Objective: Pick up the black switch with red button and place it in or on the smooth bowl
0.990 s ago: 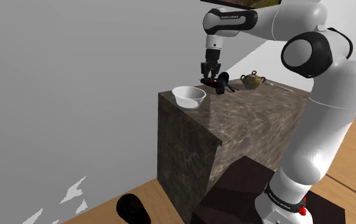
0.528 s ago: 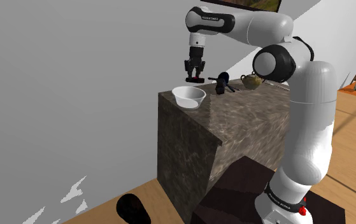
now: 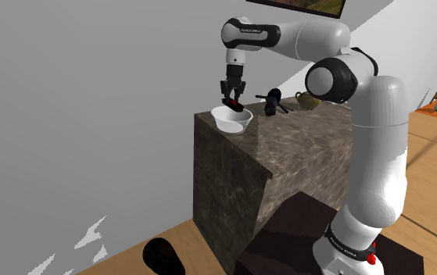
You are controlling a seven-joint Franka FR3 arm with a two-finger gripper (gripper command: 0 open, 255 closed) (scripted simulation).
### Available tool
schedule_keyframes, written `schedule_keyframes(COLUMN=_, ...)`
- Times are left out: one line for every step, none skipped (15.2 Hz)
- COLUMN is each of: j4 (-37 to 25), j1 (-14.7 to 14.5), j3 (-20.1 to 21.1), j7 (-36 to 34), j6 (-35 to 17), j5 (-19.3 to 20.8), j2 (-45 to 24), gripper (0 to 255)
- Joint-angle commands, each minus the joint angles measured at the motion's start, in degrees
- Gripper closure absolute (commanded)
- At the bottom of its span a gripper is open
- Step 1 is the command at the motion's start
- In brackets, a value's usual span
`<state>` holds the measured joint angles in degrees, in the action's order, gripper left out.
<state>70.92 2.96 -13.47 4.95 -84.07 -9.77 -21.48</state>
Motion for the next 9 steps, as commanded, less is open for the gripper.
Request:
schedule_keyframes(j4=2.4, j1=-0.2, j3=0.0, j7=0.2, j6=-2.0, j5=0.1, j2=0.5, gripper=255)
schedule_keyframes(j4=3.4, j1=-0.3, j3=0.0, j7=0.2, j6=-2.8, j5=0.1, j2=0.6, gripper=255)
schedule_keyframes(j4=4.4, j1=-0.4, j3=0.0, j7=0.3, j6=-3.7, j5=0.2, j2=0.8, gripper=255)
schedule_keyframes(j4=5.4, j1=-0.4, j3=0.0, j7=0.4, j6=-4.5, j5=0.2, j2=0.9, gripper=255)
schedule_keyframes(j4=6.3, j1=-0.5, j3=0.0, j7=0.4, j6=-5.3, j5=0.2, j2=1.0, gripper=255)
schedule_keyframes(j4=7.2, j1=-0.6, j3=0.0, j7=0.5, j6=-6.1, j5=0.2, j2=1.1, gripper=255)
schedule_keyframes(j4=8.0, j1=-0.6, j3=0.0, j7=0.6, j6=-6.8, j5=0.2, j2=1.2, gripper=255)
schedule_keyframes(j4=8.0, j1=-0.6, j3=0.0, j7=0.6, j6=-6.9, j5=0.2, j2=1.2, gripper=255)
schedule_keyframes(j4=8.0, j1=-0.6, j3=0.0, j7=0.6, j6=-6.8, j5=0.2, j2=1.2, gripper=255)
